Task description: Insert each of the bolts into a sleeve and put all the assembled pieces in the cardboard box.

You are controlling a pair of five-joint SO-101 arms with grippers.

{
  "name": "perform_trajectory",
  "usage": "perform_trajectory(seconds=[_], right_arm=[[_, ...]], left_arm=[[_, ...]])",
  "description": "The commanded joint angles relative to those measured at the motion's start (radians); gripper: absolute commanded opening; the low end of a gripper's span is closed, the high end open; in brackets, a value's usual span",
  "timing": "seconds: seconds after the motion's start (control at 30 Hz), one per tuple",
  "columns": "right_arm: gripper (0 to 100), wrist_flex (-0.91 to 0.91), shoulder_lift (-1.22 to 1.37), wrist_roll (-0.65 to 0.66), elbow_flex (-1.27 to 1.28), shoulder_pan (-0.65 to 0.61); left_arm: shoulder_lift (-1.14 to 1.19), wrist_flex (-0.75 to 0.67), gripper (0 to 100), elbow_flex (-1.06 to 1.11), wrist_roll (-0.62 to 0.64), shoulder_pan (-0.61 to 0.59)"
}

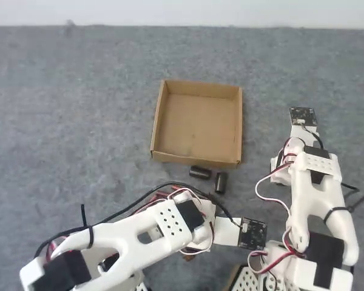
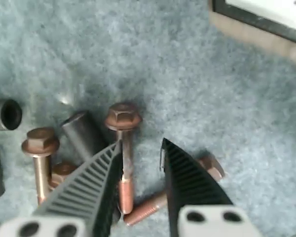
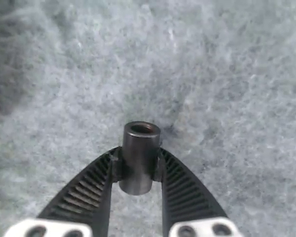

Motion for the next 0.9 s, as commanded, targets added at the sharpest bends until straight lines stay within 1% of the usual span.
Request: perform_trajectory(seconds=[0.0,0.17,0.23,0.3,0.57,0.73,0.87], right_arm=[[0.6,0.004,-0.018,-0.009,-0.066,0.019],[0.6,0.004,-0.018,-0.009,-0.069,0.054],[0.6,0.004,-0.018,-0.009,-0.071,0.054],[0.6,0.004,-0.018,-0.009,-0.071,0.056],[0.6,0.004,-0.018,-0.031,-0.071,0.058],[0.6,0.004,-0.018,-0.031,-0.071,0.058],[0.6,0.004,-0.018,-0.031,-0.071,0.058]], left_arm=[[-0.003,-0.086,12,-0.01,-0.012,-0.003],[-0.002,-0.121,12,0.007,0.0,-0.025],[-0.002,-0.173,12,0.025,0.064,-0.025],[-0.002,-0.195,12,0.035,0.098,-0.023],[-0.002,-0.153,12,0.054,0.086,-0.028],[-0.003,-0.13,12,0.056,0.058,-0.058],[-0.003,-0.133,12,0.056,0.058,-0.058]])
